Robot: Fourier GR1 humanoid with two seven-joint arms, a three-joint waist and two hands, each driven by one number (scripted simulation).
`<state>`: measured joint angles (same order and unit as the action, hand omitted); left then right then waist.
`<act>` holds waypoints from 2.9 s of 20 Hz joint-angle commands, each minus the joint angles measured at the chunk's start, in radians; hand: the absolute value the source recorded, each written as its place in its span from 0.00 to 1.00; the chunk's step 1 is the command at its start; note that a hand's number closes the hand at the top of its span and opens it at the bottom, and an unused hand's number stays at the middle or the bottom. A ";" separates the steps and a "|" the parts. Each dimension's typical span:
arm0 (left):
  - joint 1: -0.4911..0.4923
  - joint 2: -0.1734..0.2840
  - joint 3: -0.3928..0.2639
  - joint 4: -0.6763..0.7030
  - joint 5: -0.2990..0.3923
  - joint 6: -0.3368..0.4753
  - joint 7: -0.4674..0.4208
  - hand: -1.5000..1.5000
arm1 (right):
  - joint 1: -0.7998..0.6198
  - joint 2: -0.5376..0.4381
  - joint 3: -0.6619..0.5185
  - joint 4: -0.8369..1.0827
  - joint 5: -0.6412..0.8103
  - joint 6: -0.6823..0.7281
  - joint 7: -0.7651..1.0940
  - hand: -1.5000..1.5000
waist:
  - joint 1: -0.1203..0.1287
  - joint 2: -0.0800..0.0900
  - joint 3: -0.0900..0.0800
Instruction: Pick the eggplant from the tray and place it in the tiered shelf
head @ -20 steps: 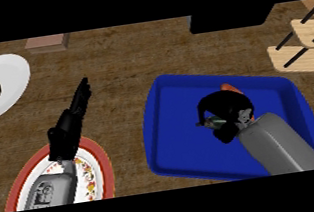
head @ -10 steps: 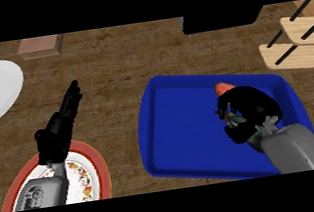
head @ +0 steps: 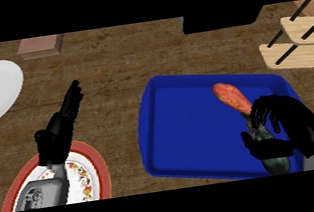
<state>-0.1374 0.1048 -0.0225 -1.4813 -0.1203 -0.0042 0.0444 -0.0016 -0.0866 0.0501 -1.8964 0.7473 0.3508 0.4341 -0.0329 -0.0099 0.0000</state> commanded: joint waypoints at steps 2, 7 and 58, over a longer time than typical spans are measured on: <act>-0.042 -0.024 -0.007 0.034 -0.027 0.034 -0.013 0.50 | 0.029 0.083 -0.038 -0.211 -0.134 -0.110 0.053 1.00 | 0.005 0.005 0.000; -0.002 -0.010 -0.012 -0.005 -0.012 0.002 0.007 0.50 | 0.024 0.063 -0.141 -0.512 -0.185 -0.003 0.217 1.00 | 0.020 0.006 -0.001; -0.028 -0.049 -0.025 0.029 -0.058 -0.004 -0.029 0.50 | -0.666 -0.645 -0.449 0.543 -0.008 -0.458 -0.152 1.00 | 0.049 0.014 0.000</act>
<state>-0.1716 0.0723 -0.0236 -1.4399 -0.1532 -0.0242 0.0124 -0.6455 -0.7614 -0.4498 -1.4569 0.6982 -0.0091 0.3796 0.0114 0.0029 -0.0001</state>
